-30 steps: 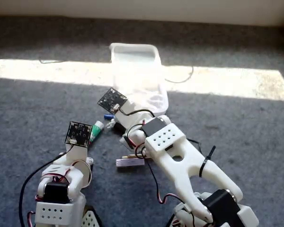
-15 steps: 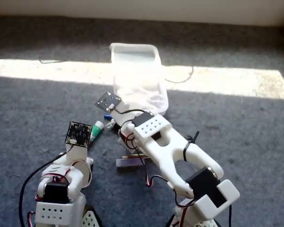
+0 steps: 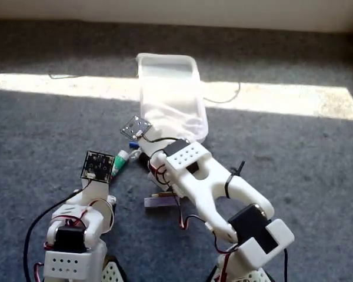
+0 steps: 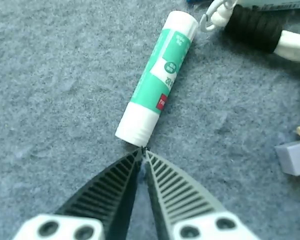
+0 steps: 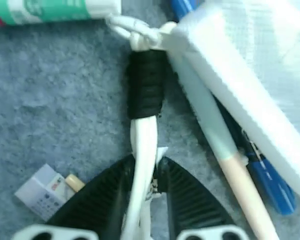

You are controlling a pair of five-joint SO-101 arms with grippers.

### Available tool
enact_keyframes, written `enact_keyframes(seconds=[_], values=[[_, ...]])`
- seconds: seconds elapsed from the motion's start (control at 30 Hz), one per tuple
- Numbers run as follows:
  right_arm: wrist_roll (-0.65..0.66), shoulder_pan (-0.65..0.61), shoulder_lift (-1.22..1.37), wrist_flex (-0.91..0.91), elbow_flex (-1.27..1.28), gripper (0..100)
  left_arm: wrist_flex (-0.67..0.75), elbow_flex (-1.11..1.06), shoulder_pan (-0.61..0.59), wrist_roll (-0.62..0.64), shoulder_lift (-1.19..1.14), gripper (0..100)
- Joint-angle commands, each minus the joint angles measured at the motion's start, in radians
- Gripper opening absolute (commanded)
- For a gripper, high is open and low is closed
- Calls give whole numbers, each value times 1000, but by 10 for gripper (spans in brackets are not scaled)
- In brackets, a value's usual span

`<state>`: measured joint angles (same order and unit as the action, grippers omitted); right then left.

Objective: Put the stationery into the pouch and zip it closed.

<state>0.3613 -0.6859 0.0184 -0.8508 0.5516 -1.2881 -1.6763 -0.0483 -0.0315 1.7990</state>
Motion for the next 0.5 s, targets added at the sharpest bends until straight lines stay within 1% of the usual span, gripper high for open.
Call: enact_keyframes(seconds=[0.0,0.13,0.27,0.37,0.47], values=[[-3,10,-127,8,-33,9,-3,-19,-12,5,2,8],[-2,62,-203,-41,-13,5,-3,-19,-12,5,2,8],[5,116,-278,-134,-10,5,-3,-19,-12,5,2,8],[68,127,-325,-229,-10,5,-3,-19,-12,5,2,8],[81,128,-349,-308,-10,5,-3,-19,-12,5,2,8]])
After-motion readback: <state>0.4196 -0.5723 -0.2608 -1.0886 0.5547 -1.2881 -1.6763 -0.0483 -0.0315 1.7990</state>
